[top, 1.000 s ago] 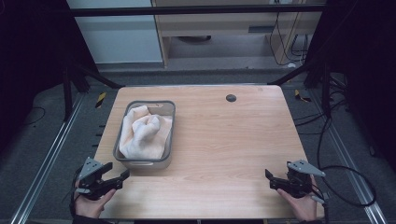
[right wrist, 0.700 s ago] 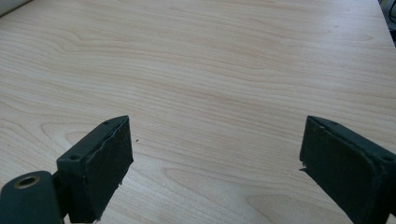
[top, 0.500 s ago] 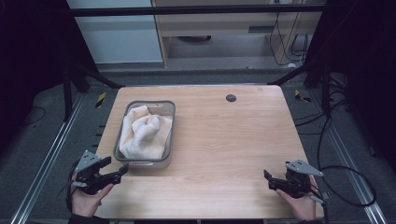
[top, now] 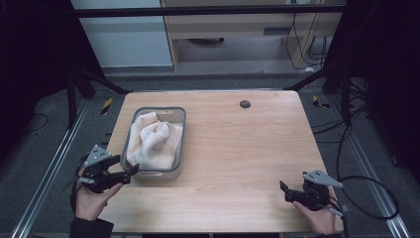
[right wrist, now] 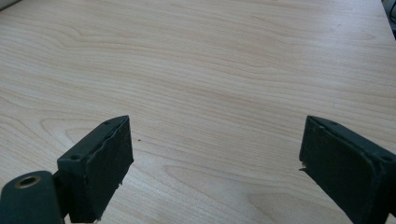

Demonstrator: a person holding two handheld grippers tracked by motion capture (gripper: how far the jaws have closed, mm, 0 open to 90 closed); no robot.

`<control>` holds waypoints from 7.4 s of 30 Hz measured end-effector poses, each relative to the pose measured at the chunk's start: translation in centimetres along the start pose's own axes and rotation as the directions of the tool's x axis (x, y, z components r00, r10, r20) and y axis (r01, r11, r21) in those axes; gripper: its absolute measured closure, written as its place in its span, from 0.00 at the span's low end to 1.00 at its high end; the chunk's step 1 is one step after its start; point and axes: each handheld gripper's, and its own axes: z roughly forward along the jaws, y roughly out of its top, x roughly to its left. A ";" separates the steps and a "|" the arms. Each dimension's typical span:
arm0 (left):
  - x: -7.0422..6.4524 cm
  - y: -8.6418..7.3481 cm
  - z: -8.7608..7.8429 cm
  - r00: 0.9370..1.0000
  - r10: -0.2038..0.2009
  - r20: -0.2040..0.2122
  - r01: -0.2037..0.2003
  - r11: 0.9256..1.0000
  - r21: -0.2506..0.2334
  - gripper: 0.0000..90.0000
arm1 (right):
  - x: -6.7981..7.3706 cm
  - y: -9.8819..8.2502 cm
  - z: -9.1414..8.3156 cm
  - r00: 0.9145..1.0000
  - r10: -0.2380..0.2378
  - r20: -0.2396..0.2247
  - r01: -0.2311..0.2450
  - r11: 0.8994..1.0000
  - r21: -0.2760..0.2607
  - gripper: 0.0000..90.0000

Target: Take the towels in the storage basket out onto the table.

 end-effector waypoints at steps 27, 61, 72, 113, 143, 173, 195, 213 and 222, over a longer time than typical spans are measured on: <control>-0.8 4.9 2.8 0.995 0.102 0.002 -0.101 0.987 0.126 0.26 | 0.1 0.0 0.2 1.000 -0.004 -0.010 0.005 1.000 0.015 0.11; -0.4 6.4 9.4 0.990 0.136 -0.029 -0.119 0.939 0.322 0.32 | 0.1 -0.1 0.4 1.000 -0.011 -0.027 0.012 0.999 0.034 0.11; 0.1 6.1 10.5 0.992 0.127 -0.021 -0.110 0.920 0.376 0.49 | 0.2 -0.1 0.4 0.999 -0.015 -0.036 0.016 0.999 0.044 0.11; -0.8 10.9 4.3 0.992 0.123 -0.037 -0.112 0.969 0.221 0.73 | 0.2 -0.1 0.5 0.999 -0.028 -0.036 0.030 0.998 0.051 0.11; -3.7 15.3 -1.1 0.983 0.178 0.044 -0.182 0.978 0.101 0.74 | 0.2 -0.1 0.5 0.999 -0.037 -0.031 0.038 0.998 0.045 0.11; -10.6 18.7 -1.5 0.940 0.289 0.179 -0.300 0.953 0.037 0.74 | 0.1 -0.1 0.3 0.999 -0.029 -0.030 0.030 0.999 0.034 0.11; -16.3 18.8 3.4 0.896 0.357 0.265 -0.383 0.923 0.049 0.73 | 0.1 -0.1 0.1 0.999 -0.021 -0.032 0.022 0.999 0.030 0.11; -19.2 16.4 9.5 0.875 0.385 0.292 -0.430 0.896 0.106 0.73 | 0.1 -0.2 0.1 0.999 -0.024 -0.033 0.025 0.999 0.031 0.11; -20.3 14.1 12.6 0.868 0.369 0.332 -0.429 0.895 0.126 0.73 | 0.2 -0.2 0.2 0.999 -0.026 -0.034 0.027 0.999 0.036 0.11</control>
